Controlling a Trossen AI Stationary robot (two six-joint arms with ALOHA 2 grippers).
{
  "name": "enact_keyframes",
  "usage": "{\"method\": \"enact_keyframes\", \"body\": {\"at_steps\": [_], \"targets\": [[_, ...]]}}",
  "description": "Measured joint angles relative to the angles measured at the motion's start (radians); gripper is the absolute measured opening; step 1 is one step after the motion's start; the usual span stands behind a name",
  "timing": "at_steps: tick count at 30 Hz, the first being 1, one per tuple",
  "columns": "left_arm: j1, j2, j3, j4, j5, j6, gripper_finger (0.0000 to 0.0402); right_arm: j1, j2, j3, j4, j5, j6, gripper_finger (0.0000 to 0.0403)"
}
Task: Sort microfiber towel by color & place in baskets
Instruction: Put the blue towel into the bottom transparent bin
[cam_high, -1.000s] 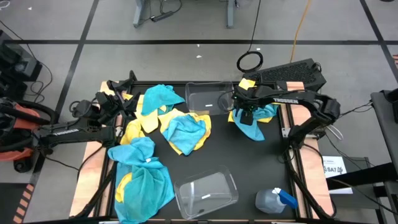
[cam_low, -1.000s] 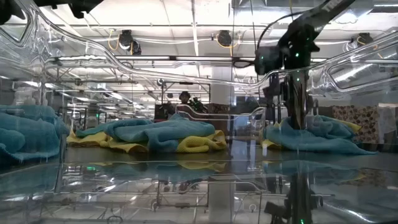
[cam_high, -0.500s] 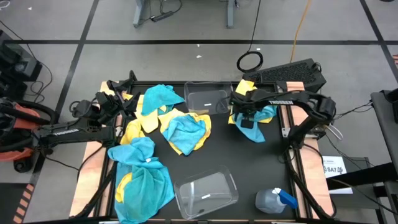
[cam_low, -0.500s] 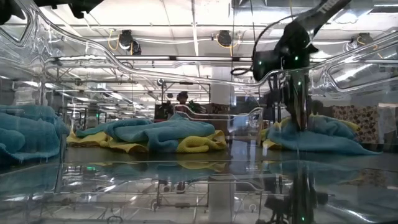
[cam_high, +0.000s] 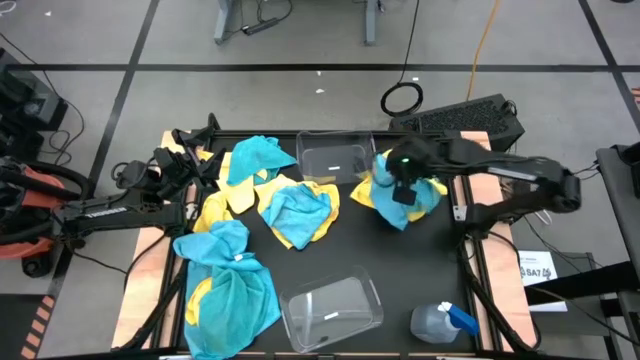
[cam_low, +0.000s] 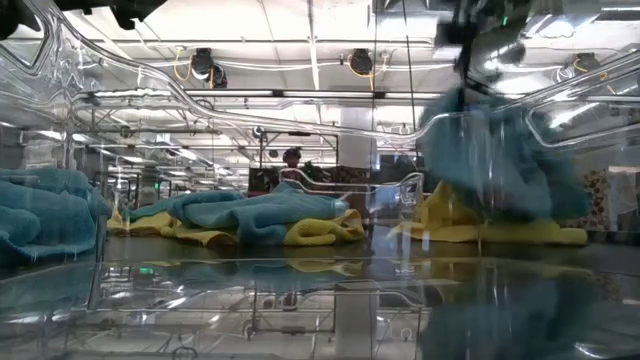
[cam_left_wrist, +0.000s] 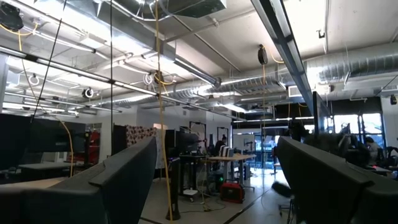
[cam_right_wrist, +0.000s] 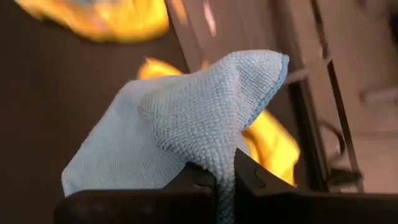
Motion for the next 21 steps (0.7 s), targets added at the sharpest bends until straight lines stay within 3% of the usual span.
{"method": "enact_keyframes", "body": {"at_steps": [6,10,17,21], "targets": [[0.000,0.000,0.000,0.000,0.000,0.000,0.0335,0.046,-0.129,0.085,0.107,-0.038,0.009,0.0001],[0.000,0.000,0.000,0.000,0.000,0.000,0.0335,0.061,-0.179,0.119,0.214,-0.126,0.009,0.0000],[0.000,0.000,0.000,0.000,0.000,0.000,0.0335,0.106,-0.198,0.129,0.369,-0.341,0.009,0.0000],[0.000,0.000,0.000,0.000,0.000,0.000,0.0335,0.135,-0.183,0.129,0.413,-0.333,-0.014,0.0000]]}}
